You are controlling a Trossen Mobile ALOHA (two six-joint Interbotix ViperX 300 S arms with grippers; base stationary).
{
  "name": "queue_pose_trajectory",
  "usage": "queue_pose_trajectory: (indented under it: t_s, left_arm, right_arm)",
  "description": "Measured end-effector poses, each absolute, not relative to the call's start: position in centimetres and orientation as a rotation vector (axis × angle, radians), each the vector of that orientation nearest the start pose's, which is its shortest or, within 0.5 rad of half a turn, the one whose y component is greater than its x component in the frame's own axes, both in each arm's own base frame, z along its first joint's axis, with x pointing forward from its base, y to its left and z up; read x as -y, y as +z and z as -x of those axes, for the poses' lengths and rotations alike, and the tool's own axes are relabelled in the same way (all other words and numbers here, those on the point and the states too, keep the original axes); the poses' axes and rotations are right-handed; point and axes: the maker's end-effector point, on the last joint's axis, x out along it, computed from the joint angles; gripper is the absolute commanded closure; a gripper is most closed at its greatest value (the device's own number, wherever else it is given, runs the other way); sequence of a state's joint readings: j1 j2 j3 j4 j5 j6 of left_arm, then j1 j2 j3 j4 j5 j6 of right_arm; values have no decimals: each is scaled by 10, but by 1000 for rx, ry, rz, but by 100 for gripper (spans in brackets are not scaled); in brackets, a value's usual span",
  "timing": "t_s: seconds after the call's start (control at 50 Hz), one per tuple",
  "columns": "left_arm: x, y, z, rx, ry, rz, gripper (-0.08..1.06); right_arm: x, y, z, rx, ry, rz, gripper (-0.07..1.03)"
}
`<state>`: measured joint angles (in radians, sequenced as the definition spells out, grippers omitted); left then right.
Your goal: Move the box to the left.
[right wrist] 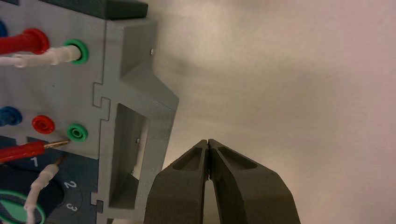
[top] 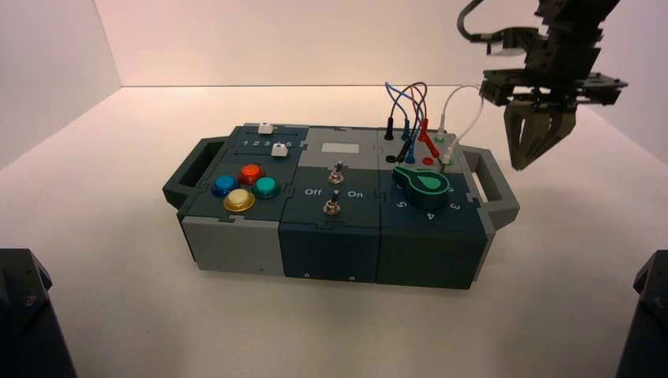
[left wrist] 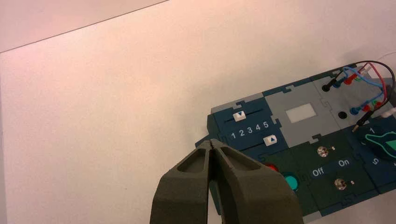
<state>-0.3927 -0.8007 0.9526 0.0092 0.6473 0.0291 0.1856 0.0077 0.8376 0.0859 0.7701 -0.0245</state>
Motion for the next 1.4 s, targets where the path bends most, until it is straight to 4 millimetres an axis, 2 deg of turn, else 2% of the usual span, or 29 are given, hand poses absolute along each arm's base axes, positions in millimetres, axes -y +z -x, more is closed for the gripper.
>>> queue_pose_trajectory:
  t_s: [0.2,0.36,0.6,1.4]
  left_arm:
    - [93,206,-228,-781,-379,-197,101]
    - [93,206,-228,-781,-380,-199,101]
    - [93,206,-228,-782,-381,-201,101]
    - [93,201,-230,-800,-384,-221,101]
  right_arm:
    - [-73,14,-243,-1662,192,91,99]
    - [-78,12,-247,-1666,195,87,99]
    - [-100,13,-253,-1654,236,92,99]
    - [-225,7,-257,-1685,448,112,99]
